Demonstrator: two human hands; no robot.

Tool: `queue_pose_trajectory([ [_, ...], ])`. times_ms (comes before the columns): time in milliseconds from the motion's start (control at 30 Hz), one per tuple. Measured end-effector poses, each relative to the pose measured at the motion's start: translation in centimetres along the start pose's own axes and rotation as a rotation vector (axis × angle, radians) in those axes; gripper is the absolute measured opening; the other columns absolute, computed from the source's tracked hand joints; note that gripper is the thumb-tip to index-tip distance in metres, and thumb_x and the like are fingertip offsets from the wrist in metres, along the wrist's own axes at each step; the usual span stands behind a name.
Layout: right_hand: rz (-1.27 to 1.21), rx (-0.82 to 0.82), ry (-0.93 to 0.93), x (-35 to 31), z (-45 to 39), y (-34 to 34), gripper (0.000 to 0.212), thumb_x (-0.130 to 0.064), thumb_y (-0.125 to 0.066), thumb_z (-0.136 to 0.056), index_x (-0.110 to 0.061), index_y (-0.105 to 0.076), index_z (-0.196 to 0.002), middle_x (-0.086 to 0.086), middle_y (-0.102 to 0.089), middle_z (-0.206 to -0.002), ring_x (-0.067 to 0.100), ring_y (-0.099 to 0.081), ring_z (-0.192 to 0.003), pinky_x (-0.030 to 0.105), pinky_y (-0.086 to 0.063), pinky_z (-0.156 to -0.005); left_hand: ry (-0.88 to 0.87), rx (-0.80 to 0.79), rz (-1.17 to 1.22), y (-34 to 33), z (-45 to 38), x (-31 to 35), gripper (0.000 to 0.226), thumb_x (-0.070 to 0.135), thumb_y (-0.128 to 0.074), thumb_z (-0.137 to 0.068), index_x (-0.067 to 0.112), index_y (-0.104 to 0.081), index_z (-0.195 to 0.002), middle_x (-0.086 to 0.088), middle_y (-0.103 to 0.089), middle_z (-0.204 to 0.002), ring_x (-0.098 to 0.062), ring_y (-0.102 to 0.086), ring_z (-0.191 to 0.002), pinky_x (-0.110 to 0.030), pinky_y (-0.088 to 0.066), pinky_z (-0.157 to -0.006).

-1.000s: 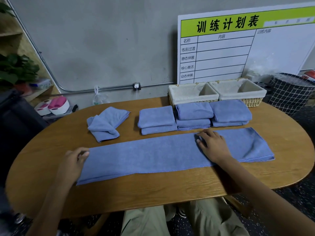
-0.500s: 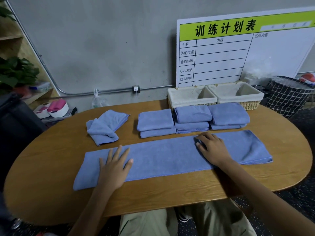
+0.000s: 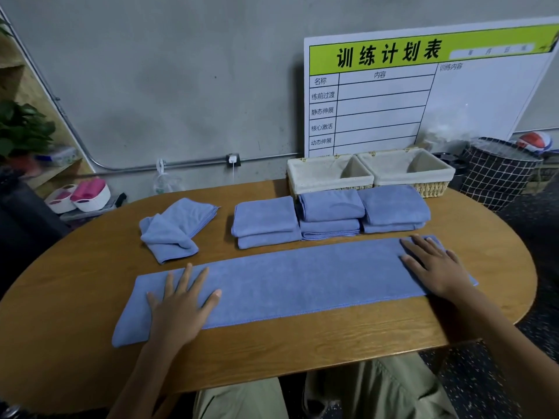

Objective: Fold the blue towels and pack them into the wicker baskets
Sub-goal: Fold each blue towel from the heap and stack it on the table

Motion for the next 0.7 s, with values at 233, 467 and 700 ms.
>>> queue_pose_trajectory([
  [233,-0.003,0.011,-0.044,0.2,-0.3,0.2,0.061,-0.057,-0.026,-0.103,-0.033,-0.020,-0.158,-0.008,-0.009,-0.167,0.015,-0.007,-0.154,0.047,-0.012,-0.118,0.023,0.046,-0.003,-0.2,-0.2,-1.4,0.073,0.074,-0.017,-0.092,0.047,-0.001,-0.157,0.008,0.005,-0.169,-0.028,-0.001,-0.155,-0.066,-0.015,-0.116],
  [467,-0.120,0.304,-0.021,1.7,-1.4,3.2,0.031,-0.036,-0.055,-0.098,-0.020,-0.067,-0.122,0.008,-0.058,-0.130,0.034,-0.058,-0.110,0.046,-0.050,-0.087,-0.208,0.358,0.070,2.8,0.9,4.6,0.047,0.040,-0.063,-0.092,0.022,-0.060,-0.136,-0.009,-0.041,-0.151,-0.034,-0.047,-0.133,-0.059,-0.045,-0.098],
  [700,-0.228,0.137,-0.181,4.4,-4.1,4.3,0.034,-0.039,-0.069,-0.092,-0.006,-0.070,-0.099,0.014,-0.066,-0.093,0.030,-0.060,-0.085,0.045,-0.053,-0.075,-0.765,0.279,0.516,5.7,5.3,29.2,0.013,0.026,-0.061,-0.096,0.023,-0.073,-0.101,0.008,-0.058,-0.104,-0.016,-0.053,-0.097,-0.039,-0.045,-0.087],
])
Point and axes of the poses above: each hand's wrist, its own z-axis away from the middle knuckle, its own y-axis out of the back of the hand, x = y × z, the point moved 6 cm from there along -z, towards the middle knuckle
